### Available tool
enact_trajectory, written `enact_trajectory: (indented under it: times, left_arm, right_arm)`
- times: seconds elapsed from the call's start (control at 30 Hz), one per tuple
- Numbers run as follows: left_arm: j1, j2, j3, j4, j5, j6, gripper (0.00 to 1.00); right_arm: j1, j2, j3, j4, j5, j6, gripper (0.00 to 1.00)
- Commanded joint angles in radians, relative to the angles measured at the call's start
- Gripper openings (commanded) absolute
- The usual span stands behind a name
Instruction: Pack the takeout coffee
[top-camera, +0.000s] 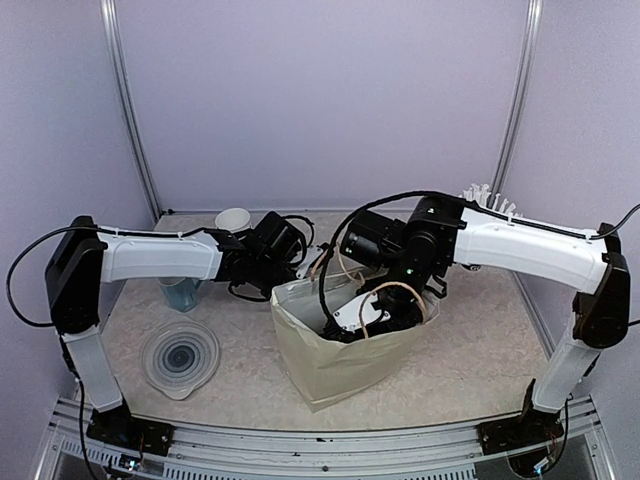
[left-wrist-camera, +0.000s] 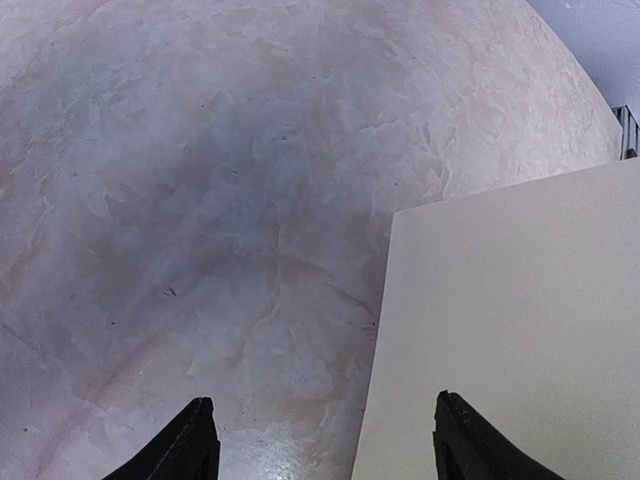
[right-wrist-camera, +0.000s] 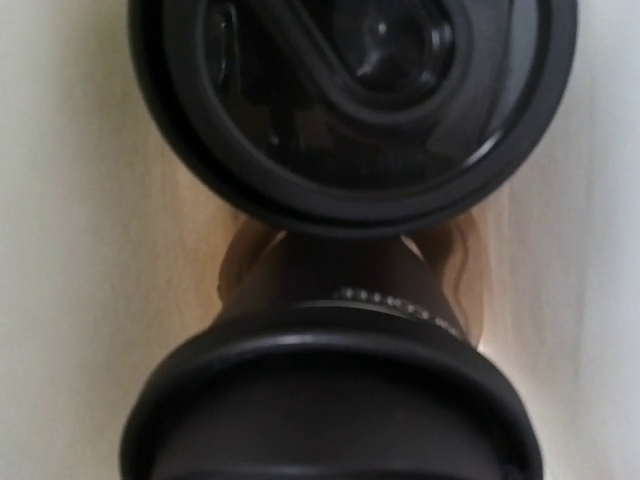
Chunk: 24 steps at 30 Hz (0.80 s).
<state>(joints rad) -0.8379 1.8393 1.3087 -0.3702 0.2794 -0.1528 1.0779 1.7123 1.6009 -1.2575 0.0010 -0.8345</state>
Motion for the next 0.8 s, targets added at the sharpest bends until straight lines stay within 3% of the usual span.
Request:
enact_trajectory:
  times: [0.0, 0.33, 0.77]
  left_arm:
    - [0.005, -0.054, -0.027, 0.030, -0.017, -0.013, 0.72]
    - [0.001, -0.069, -0.040, 0.036, -0.015, -0.024, 0.72]
    - [-0.019, -0.116, -0.072, 0.027, -0.054, -0.053, 0.72]
  right_arm:
    - [-0.003, 0.057, -0.019, -0.122, 0.048, 0.021, 0.43]
    - [-0.006, -0.030, -0.073, -0.122, 0.143, -0.041, 0.43]
    - [-0.006, 0.099, 0.043, -0.121, 0.001, -0.048, 0.45]
